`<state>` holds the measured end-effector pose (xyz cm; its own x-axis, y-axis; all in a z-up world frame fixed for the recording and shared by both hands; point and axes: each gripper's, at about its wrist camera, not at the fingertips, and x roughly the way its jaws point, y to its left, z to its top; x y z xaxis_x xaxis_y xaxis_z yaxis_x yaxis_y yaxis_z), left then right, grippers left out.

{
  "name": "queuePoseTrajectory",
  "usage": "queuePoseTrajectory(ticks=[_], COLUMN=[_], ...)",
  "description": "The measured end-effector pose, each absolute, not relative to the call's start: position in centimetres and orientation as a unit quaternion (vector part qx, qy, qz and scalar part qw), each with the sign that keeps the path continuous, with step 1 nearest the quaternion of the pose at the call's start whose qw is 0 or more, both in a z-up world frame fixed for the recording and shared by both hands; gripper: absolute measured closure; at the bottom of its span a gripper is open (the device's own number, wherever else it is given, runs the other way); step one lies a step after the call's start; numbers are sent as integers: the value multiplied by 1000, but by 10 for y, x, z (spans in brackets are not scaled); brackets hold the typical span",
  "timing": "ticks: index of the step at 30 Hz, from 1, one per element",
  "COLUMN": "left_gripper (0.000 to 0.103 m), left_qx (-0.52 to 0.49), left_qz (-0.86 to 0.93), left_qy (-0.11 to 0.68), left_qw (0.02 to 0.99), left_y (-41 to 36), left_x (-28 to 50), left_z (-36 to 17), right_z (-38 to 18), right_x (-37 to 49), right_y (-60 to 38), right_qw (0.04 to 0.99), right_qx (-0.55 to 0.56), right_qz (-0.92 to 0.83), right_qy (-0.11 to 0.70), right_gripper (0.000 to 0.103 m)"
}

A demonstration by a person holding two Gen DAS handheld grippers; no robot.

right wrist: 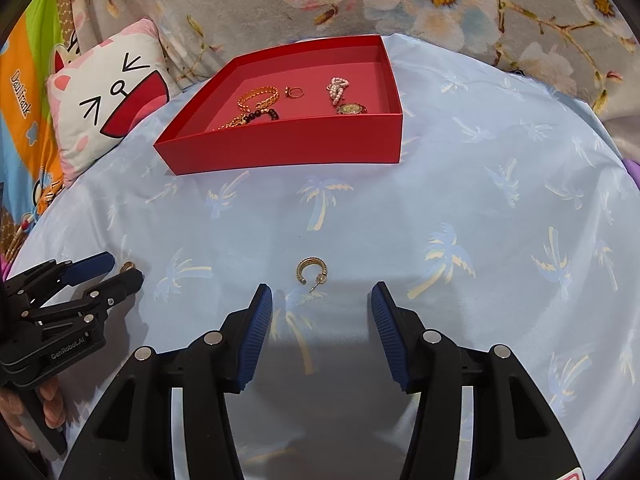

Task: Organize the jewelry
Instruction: 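Withdraw both tools and move each to a gold hoop earring, then close the left tool on one hoop earring while the right tool grasps the other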

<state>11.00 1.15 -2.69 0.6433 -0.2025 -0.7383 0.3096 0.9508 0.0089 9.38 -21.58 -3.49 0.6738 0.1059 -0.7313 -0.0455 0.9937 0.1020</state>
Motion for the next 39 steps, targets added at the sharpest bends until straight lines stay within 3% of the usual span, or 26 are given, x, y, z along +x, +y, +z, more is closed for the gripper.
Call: queuePoseTrajectory(ticks=[4, 10, 23, 29, 33, 39], left_gripper=[69, 72, 75, 78, 87, 87], left_qx=[66, 64, 59, 58, 57, 60], left_qz=[-145, -148, -151, -151, -153, -160], left_qy=[395, 395, 395, 395, 394, 393], left_qw=[904, 904, 904, 904, 904, 904], left_y=[11, 11, 12, 13, 13, 10], left_x=[110, 109, 110, 110, 109, 105], left_z=[-26, -26, -26, -26, -26, -26], right_z=[-36, -37, -37, -37, -37, -37], right_x=[97, 105, 112, 112, 112, 110], right_y=[-213, -208, -203, -202, -202, -204], right_qw=[913, 911, 911, 912, 912, 912], right_qx=[34, 24, 6, 6, 8, 14], right_qz=[41, 33, 26, 26, 27, 29], right_qy=[405, 410, 411, 410, 410, 409], right_gripper=[52, 53, 87, 88, 88, 88])
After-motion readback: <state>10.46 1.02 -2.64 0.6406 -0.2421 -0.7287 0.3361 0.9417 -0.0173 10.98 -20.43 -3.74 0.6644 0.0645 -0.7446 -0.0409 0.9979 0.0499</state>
